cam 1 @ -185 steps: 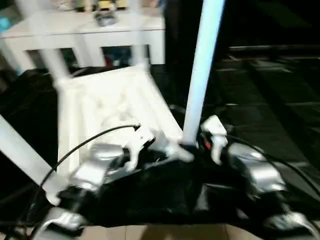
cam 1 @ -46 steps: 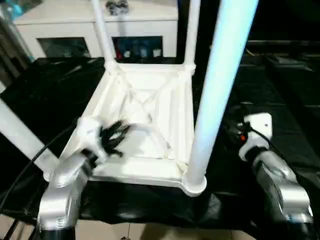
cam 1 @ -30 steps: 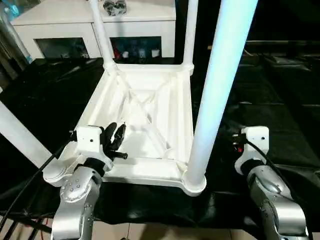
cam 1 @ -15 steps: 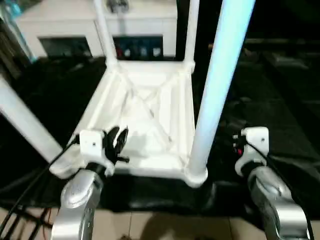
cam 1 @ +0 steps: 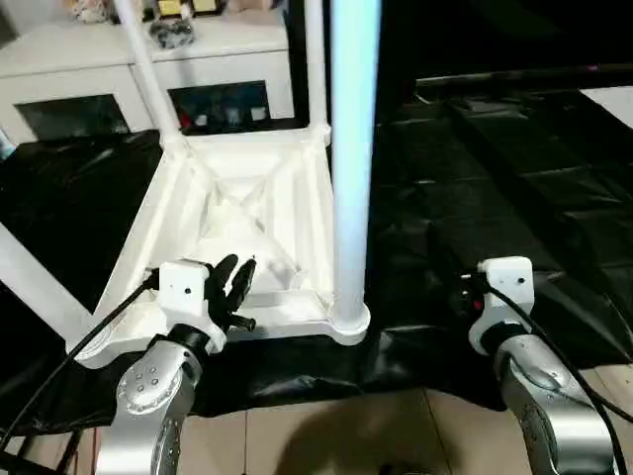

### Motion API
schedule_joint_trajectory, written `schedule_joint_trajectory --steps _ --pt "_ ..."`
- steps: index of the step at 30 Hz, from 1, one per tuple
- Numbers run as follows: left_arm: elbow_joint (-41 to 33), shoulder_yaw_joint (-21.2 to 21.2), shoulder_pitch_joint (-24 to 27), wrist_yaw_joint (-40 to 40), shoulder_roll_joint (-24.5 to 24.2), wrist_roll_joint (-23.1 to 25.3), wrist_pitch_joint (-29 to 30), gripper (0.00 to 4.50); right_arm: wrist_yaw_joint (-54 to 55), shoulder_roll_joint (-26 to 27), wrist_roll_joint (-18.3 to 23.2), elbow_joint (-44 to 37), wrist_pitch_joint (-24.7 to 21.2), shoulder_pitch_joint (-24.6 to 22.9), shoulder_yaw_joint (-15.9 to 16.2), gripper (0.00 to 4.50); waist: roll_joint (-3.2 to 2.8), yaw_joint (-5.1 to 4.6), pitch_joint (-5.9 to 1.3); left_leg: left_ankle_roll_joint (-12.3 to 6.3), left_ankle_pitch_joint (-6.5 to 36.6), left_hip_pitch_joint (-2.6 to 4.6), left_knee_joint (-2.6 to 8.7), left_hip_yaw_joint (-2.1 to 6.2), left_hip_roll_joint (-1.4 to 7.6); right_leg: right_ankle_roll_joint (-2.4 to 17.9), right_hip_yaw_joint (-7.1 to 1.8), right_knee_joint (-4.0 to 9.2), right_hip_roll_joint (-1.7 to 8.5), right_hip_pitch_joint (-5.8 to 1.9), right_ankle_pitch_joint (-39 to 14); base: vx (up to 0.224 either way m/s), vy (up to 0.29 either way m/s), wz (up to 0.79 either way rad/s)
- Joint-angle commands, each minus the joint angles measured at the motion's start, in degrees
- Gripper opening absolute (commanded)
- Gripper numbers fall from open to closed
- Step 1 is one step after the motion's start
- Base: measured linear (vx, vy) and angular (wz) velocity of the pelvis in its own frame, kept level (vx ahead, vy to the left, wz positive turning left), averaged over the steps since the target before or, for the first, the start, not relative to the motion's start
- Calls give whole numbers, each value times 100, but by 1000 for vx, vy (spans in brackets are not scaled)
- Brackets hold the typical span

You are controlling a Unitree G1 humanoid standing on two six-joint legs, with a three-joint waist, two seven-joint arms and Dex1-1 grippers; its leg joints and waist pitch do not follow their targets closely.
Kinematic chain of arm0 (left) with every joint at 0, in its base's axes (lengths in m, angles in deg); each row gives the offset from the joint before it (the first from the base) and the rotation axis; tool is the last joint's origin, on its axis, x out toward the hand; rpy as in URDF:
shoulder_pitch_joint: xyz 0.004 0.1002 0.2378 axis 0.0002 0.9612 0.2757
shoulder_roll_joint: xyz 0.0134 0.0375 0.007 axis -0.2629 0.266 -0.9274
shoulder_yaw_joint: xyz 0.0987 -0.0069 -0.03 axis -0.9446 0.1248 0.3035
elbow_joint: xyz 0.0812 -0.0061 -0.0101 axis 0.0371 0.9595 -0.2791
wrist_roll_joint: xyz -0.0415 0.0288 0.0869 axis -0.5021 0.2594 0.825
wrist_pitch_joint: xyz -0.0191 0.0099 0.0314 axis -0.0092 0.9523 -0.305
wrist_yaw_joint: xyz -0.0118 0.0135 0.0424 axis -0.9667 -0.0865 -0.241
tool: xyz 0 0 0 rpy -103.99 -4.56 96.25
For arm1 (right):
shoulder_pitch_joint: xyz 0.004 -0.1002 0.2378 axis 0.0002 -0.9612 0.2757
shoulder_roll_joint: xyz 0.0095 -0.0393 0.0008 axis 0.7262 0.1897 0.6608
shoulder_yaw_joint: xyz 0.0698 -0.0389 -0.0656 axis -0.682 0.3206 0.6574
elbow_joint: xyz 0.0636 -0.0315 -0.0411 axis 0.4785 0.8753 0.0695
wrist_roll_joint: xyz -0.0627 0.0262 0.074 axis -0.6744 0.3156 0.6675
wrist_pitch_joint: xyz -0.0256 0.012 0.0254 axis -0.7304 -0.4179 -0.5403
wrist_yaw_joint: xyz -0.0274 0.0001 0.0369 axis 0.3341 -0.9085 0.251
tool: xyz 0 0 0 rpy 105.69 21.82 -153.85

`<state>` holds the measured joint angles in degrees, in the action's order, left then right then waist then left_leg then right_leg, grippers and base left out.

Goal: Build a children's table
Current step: Move to table

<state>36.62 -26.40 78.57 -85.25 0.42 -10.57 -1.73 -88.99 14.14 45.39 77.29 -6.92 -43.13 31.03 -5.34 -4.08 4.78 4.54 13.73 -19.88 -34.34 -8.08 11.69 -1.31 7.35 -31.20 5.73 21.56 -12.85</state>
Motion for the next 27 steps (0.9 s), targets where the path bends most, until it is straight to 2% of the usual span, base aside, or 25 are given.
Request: schedule_joint_trajectory --steps 1,2,3,4,5,6,7,8,9,10,11,12,13,14,15,16,17,18,20,21,23,24,25,27 --pt "2 24 -64 52 -28 -48 5 136 -13 -9 71 -52 -87 -16 -18 429 -70 -106 -201 -78 3863 351 462 -75 138 -255 265 453 -11 -127 -2849 -63 7 -59" --pt "-11 13 -30 37 -18 -51 -71 136 -24 -26 68 -54 -86 -12 -14 429 -18 164 -124 -219 4533 -187 1119 -65 603 167 -111 -842 175 -668 -974 83 79 -87" --pt "-11 13 -30 37 -18 -51 -71 136 -24 -26 68 -54 -86 -12 -14 429 -18 164 -124 -219 4533 -187 1119 -65 603 167 -111 -842 175 -668 -974 91 0 -72" --pt "-31 -50 15 74 -66 80 -197 136 -48 -64 40 -35 -74 5 5 429 387 205 -175 -171 4375 306 676 -488 424 -38 -465 -569 137 -93 -2667 91 0 -72" --pt "-69 -138 75 31 -97 146 -303 136 -61 -77 40 -5 -61 22 -4 429 544 363 -266 -57 2422 229 -375 -423 -141 -767 -912 565 707 333 -6064 62 -27 -62" --pt "-69 -138 75 31 -97 146 -303 136 -61 -77 40 -5 -61 22 -4 429 544 363 -266 -57 2422 229 -375 -423 -141 -767 -912 565 707 333 -6064 120 45 -73" --pt "-103 -217 167 17 -103 204 -391 136 -76 -111 18 37 -48 41 13 429 446 619 -401 -547 410 -534 -382 227 -1 -553 -1170 275 1187 -292 -4815 120 45 -73" --pt "-126 -266 231 6 -101 231 -444 136 -85 -133 2 65 -40 53 25 429 358 510 -450 -324 -410 -478 169 198 -29 -70 -691 -14 392 -121 -2834 104 31 -44" --pt "-167 -174 318 134 43 84 -338 136 -113 -183 -29 109 -34 87 46 429 257 473 -542 -200 -979 -258 169 127 -56 201 -517 -72 163 -97 -1782 0 0 0" --pt "-167 -174 318 134 43 84 -338 136 -113 -183 -29 109 -34 87 46 429 154 418 -430 -86 344 -359 431 209 16 450 -493 -96 6 -114 -1414 0 0 0" --pt "-194 -87 341 267 110 61 -292 136 -175 -220 -6 136 -6 131 56 429 155 376 -425 343 1695 -157 474 246 128 650 -516 -64 -98 -4 -1543 62 34 -3" --pt "-196 -78 345 279 115 58 -297 136 -187 -226 -1 139 0 137 58 429 134 327 -457 389 1875 -97 462 260 125 800 -520 -39 -102 -25 -1298 55 5 8" --pt "-192 -76 358 311 102 74 -364 136 -235 -249 22 139 29 155 71 429 119 294 -497 328 1732 -117 499 245 128 1003 -511 -8 -111 -95 -710 55 5 8" --pt "-182 -79 382 388 83 153 -480 136 -340 -306 56 133 82 186 109 429 222 298 -503 154 1462 -176 490 186 100 1100 -511 27 -96 -150 -464 0 0 0" --pt "-177 -58 400 462 98 199 -559 136 -418 -365 44 137 134 206 158 429 222 298 -503 154 1462 -176 490 186 100 1100 -511 27 -96 -150 -464 0 0 0" --pt "-175 -42 412 509 110 227 -610 136 -467 -403 32 141 168 218 190 429 309 368 -504 -103 1168 -251 437 36 -21 980 -606 110 70 -186 -777 0 0 0" --pt "-173 -21 423 574 137 225 -628 136 -564 -444 54 157 171 240 227 429 346 405 -518 -194 954 -256 430 12 -12 882 -633 123 111 -191 -1032 0 0 0" --pt "-176 5 441 625 163 205 -628 136 -678 -489 85 165 170 256 271 429 332 425 -518 -221 875 -248 431 12 4 873 -640 118 110 -176 -1041 0 0 0" --pt "-192 36 476 638 167 191 -624 136 -887 -563 112 173 225 282 369 429 347 467 -544 -259 463 -254 411 15 36 894 -644 49 86 -196 -491 0 0 0" --pt "-189 39 463 622 133 233 -626 136 -954 -570 113 194 313 317 416 429 395 476 -558 -286 319 -231 387 2 39 948 -650 23 73 -189 -159 0 0 0" --pt "-180 42 447 621 123 244 -625 136 -969 -566 112 210 349 340 432 429 382 493 -560 -327 171 -216 378 -6 40 1040 -650 -12 68 -196 161 0 0 0" --pt "-172 35 436 643 113 265 -656 136 -991 -564 115 219 367 358 454 429 385 499 -559 -334 166 -205 378 -11 44 1059 -653 -16 67 -195 207 0 0 0" --pt "-150 28 413 629 101 252 -737 136 -981 -561 83 249 403 404 489 429 415 502 -544 -344 238 -206 390 -20 47 1072 -656 -10 66 -201 172 0 0 0" --pt "-134 0 395 634 56 299 -787 136 -964 -586 -4 285 494 443 551 429 415 520 -541 -332 371 -186 394 -35 56 1072 -664 4 77 -188 9 0 0 0"
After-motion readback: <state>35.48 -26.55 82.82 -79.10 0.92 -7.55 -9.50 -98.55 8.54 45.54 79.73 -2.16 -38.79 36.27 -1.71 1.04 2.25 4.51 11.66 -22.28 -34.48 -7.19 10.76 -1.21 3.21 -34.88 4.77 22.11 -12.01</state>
